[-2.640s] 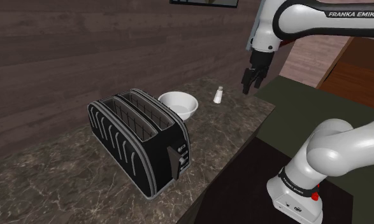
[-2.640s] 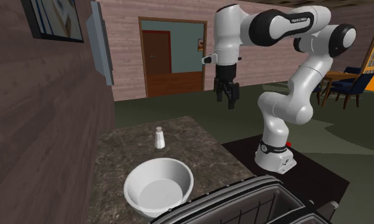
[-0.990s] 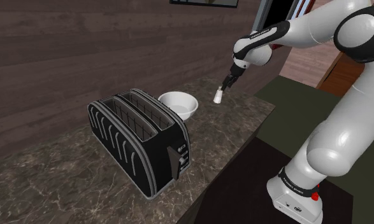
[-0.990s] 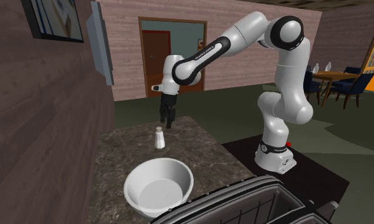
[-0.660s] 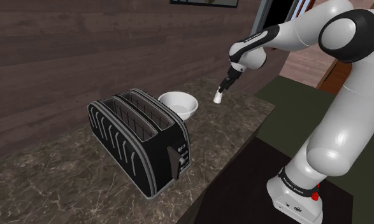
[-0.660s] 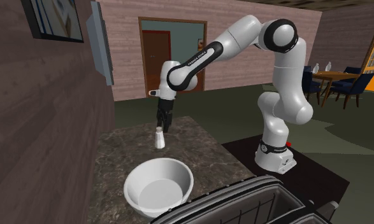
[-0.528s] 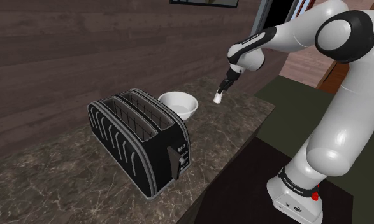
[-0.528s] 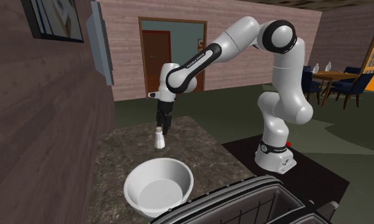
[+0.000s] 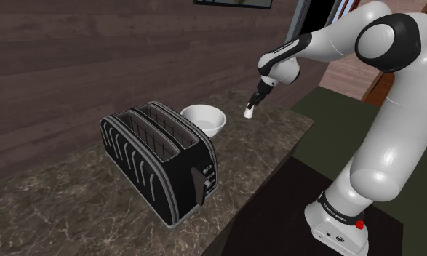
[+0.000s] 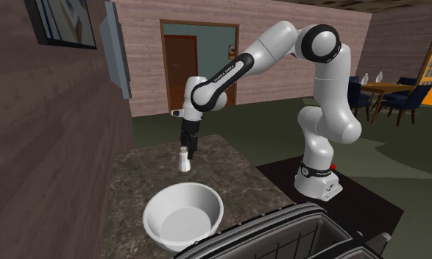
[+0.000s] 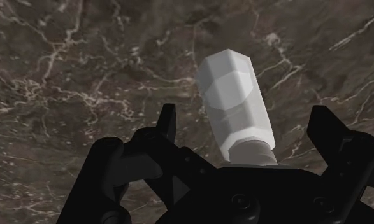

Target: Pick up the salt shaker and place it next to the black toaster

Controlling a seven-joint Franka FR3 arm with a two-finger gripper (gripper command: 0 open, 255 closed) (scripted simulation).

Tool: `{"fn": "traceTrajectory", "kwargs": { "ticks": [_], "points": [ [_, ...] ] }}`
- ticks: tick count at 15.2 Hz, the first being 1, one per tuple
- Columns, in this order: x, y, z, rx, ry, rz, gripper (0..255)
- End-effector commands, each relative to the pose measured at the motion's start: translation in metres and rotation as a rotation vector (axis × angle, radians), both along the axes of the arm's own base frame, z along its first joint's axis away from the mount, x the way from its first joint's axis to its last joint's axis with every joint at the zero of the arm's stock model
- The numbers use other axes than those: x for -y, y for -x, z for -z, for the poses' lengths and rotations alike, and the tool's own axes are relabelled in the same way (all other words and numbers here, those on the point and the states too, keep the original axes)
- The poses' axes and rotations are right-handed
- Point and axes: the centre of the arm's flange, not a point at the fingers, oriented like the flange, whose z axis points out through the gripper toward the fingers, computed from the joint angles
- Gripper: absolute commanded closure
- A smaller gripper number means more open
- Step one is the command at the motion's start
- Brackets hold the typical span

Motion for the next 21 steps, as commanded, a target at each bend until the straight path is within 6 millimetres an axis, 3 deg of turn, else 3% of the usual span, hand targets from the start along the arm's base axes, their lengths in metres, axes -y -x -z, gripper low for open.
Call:
{"fn": "traceTrajectory", "kwargs": {
  "ticks": [1, 2, 11, 21],
  "points": [
    [0.0, 0.0, 0.0, 0.0, 0.0, 0.0, 0],
    [0.0, 0.0, 0.0, 0.0, 0.0, 0.0, 255],
    [0.0, 0.0, 0.0, 0.0, 0.0, 0.0, 255],
    [0.0, 0.0, -0.053, 0.0, 0.0, 0.0, 255]
  ]
}}
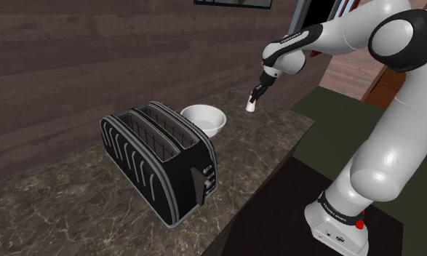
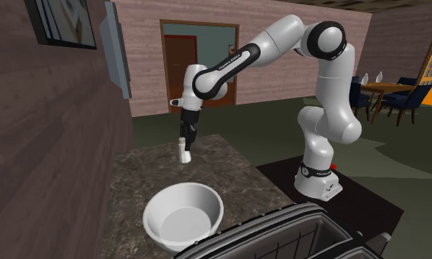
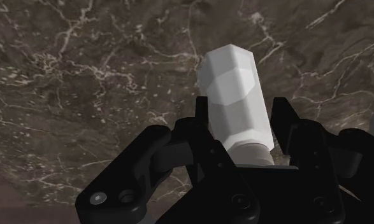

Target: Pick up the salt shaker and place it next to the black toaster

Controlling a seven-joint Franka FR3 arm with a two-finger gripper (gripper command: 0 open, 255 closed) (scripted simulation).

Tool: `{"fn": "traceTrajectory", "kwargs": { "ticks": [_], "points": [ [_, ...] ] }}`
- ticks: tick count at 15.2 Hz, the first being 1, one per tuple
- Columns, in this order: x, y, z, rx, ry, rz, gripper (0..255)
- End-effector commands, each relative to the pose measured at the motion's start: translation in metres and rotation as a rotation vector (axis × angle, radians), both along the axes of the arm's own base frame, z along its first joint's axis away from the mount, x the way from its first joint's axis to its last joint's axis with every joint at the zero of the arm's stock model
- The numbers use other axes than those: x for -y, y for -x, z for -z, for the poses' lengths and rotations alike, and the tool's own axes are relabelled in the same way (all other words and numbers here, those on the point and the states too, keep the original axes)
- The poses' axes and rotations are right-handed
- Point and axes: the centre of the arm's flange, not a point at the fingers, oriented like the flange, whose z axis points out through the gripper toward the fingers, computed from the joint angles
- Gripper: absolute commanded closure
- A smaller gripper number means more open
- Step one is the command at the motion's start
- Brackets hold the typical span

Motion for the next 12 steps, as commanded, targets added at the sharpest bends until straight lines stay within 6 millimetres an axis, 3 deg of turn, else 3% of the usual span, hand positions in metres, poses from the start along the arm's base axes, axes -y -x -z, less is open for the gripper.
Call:
{"fn": "traceTrajectory", "kwargs": {
  "ticks": [1, 12],
  "points": [
    [0.001, 0.0, -0.012, 0.0, 0.0, 0.0, 255],
    [0.001, 0.0, -0.07, 0.0, 0.0, 0.0, 255]
  ]
}}
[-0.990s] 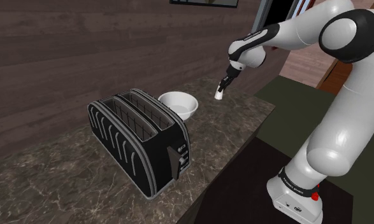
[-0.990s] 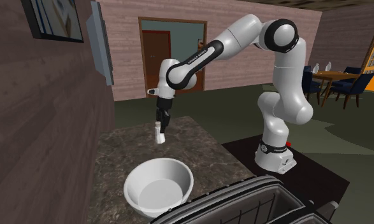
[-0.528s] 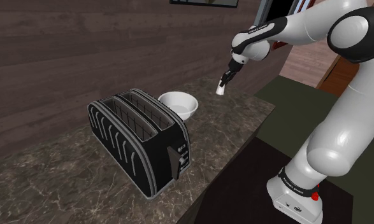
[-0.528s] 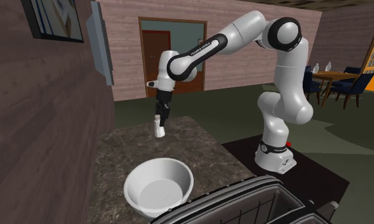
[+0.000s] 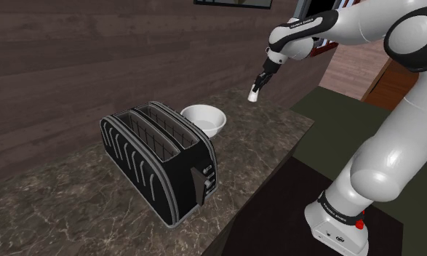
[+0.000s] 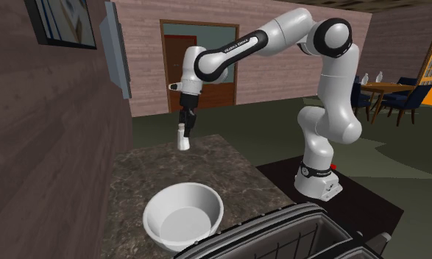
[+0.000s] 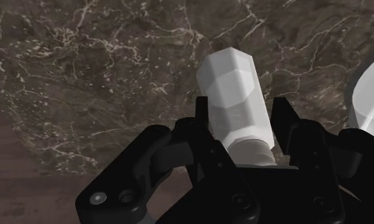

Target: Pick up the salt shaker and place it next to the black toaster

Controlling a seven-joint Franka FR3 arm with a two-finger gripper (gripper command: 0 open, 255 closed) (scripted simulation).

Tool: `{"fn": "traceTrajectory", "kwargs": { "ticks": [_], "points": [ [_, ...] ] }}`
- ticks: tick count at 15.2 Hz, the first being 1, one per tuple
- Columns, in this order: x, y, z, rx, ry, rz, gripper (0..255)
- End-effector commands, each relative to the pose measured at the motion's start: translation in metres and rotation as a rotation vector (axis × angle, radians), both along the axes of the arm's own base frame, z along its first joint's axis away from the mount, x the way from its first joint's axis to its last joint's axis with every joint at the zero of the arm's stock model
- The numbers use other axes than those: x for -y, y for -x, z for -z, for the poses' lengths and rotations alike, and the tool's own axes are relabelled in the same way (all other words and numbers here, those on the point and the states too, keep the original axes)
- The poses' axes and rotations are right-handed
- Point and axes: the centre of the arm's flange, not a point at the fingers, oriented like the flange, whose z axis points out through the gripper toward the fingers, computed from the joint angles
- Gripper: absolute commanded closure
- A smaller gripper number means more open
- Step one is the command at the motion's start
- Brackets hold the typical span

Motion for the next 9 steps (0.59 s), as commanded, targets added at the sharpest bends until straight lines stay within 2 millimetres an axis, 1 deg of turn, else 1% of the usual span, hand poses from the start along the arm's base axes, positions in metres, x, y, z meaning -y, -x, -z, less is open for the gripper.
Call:
{"fn": "traceTrajectory", "kwargs": {
  "ticks": [1, 9],
  "points": [
    [0.001, 0.0, -0.011, 0.0, 0.0, 0.0, 255],
    [0.001, 0.0, -0.053, 0.0, 0.0, 0.0, 255]
  ]
}}
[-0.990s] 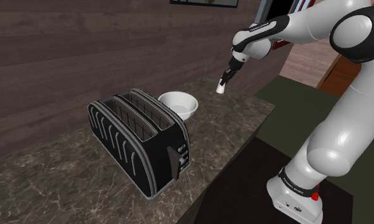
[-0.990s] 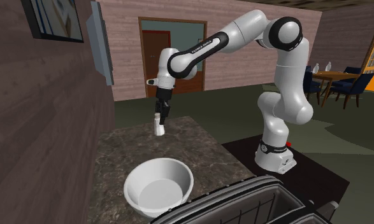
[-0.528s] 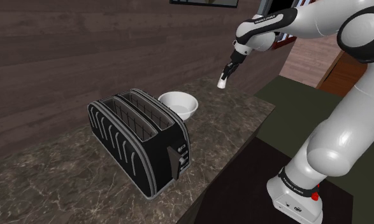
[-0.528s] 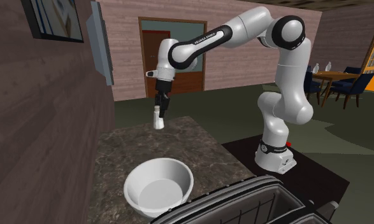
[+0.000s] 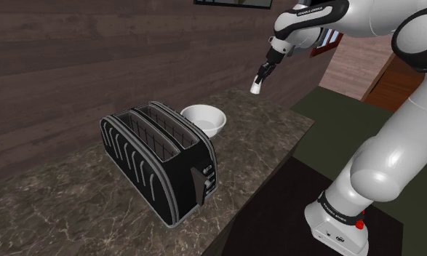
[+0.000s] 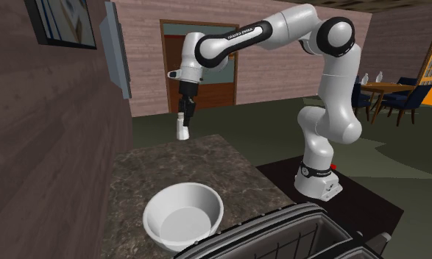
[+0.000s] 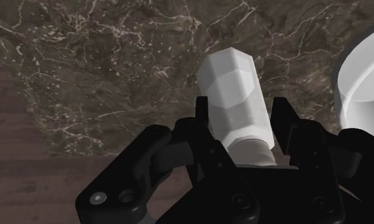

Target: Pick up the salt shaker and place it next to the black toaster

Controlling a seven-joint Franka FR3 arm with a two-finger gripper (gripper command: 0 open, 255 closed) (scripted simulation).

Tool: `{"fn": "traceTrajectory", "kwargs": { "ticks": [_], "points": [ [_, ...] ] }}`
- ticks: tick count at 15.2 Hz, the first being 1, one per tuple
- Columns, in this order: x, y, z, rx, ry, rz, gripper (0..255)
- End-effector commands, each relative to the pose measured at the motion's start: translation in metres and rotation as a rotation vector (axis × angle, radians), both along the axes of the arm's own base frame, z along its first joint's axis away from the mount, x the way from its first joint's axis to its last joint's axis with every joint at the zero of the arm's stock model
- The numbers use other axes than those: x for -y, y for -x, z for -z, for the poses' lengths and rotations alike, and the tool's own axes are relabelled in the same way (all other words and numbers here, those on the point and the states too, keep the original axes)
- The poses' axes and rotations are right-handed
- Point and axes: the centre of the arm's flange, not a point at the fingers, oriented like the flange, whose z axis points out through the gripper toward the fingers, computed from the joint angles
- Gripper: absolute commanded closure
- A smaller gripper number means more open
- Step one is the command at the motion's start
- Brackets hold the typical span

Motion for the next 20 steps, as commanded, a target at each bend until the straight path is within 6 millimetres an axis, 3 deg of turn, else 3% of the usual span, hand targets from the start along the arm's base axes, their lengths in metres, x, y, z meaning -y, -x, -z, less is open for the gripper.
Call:
{"fn": "traceTrajectory", "kwargs": {
  "ticks": [1, 20],
  "points": [
    [-0.001, -0.001, -0.011, 0.0, 0.0, 0.0, 255],
    [-0.001, -0.001, -0.112, 0.0, 0.0, 0.0, 255]
  ]
}}
